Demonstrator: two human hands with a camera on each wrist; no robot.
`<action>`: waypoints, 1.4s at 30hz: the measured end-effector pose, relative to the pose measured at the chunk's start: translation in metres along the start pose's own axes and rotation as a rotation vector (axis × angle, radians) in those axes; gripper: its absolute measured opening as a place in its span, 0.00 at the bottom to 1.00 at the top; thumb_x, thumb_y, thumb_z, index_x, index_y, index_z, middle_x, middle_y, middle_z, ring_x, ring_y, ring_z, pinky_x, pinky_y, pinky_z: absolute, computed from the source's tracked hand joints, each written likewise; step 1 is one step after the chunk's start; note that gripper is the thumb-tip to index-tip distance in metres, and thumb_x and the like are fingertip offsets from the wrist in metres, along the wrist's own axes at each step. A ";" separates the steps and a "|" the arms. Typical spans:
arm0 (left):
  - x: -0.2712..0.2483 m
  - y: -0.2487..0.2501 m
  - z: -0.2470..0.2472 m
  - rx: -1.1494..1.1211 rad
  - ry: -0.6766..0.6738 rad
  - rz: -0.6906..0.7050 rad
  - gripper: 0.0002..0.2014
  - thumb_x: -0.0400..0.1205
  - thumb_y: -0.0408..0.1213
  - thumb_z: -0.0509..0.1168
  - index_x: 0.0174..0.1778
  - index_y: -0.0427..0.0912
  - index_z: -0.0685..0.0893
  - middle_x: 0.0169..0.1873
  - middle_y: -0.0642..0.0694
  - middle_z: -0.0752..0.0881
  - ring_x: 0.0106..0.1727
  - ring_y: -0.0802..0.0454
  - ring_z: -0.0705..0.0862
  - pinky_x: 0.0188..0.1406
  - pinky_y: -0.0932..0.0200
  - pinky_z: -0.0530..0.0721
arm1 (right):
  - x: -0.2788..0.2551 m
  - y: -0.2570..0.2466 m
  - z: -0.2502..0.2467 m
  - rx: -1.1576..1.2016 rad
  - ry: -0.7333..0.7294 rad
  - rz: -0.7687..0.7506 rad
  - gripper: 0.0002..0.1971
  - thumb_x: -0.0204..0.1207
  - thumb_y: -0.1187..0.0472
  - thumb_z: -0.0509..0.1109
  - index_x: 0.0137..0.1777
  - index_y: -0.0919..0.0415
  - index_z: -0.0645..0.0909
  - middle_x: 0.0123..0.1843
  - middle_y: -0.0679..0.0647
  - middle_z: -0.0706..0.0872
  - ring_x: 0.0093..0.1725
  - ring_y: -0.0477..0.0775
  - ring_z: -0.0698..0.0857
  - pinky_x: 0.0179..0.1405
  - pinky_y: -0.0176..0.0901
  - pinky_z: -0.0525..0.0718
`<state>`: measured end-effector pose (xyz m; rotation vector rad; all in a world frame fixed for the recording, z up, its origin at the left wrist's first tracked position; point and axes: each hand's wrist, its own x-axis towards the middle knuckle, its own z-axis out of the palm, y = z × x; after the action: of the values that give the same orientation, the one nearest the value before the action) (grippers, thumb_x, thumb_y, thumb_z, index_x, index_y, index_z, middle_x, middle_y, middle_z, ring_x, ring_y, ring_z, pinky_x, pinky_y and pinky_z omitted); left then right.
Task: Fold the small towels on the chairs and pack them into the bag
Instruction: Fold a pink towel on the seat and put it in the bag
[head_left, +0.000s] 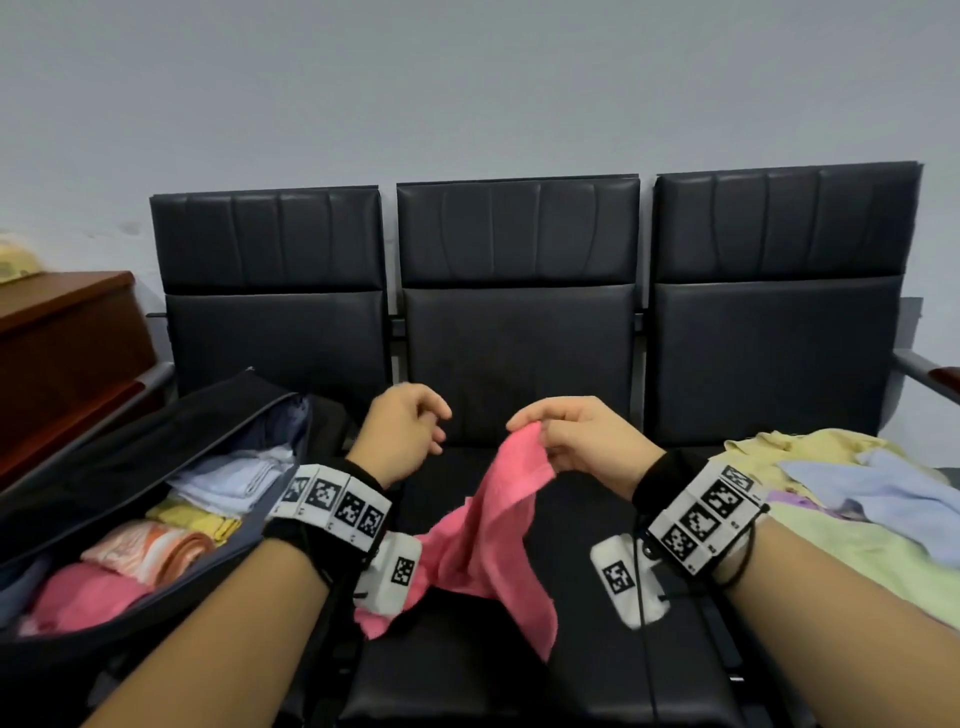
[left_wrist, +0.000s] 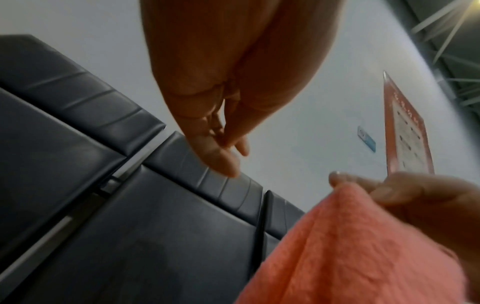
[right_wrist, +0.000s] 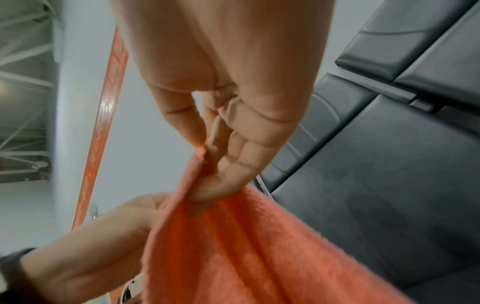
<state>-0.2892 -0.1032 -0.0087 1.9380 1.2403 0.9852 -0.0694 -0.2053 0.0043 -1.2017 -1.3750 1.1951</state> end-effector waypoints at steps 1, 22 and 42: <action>-0.004 -0.004 0.004 0.043 -0.045 0.004 0.16 0.81 0.21 0.59 0.36 0.46 0.83 0.28 0.42 0.84 0.26 0.48 0.82 0.31 0.56 0.84 | 0.000 0.001 0.001 -0.039 0.014 -0.024 0.20 0.75 0.79 0.58 0.52 0.62 0.89 0.39 0.58 0.86 0.38 0.48 0.85 0.35 0.39 0.84; -0.011 -0.147 0.134 0.394 -0.402 -0.258 0.13 0.77 0.33 0.68 0.56 0.46 0.88 0.56 0.45 0.88 0.57 0.47 0.87 0.59 0.61 0.82 | 0.008 0.119 -0.059 -0.131 -0.017 0.256 0.26 0.70 0.86 0.56 0.59 0.66 0.85 0.37 0.56 0.91 0.27 0.50 0.85 0.25 0.38 0.83; 0.014 -0.153 0.146 0.270 -0.318 -0.321 0.06 0.76 0.32 0.69 0.37 0.49 0.87 0.41 0.48 0.91 0.48 0.48 0.88 0.54 0.56 0.84 | 0.032 0.134 -0.048 -0.255 0.087 -0.015 0.08 0.76 0.70 0.73 0.38 0.60 0.81 0.35 0.51 0.88 0.36 0.46 0.84 0.39 0.42 0.82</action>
<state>-0.2316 -0.0517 -0.2061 1.9171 1.4880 0.3459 -0.0120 -0.1624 -0.1226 -1.4011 -1.5005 0.9655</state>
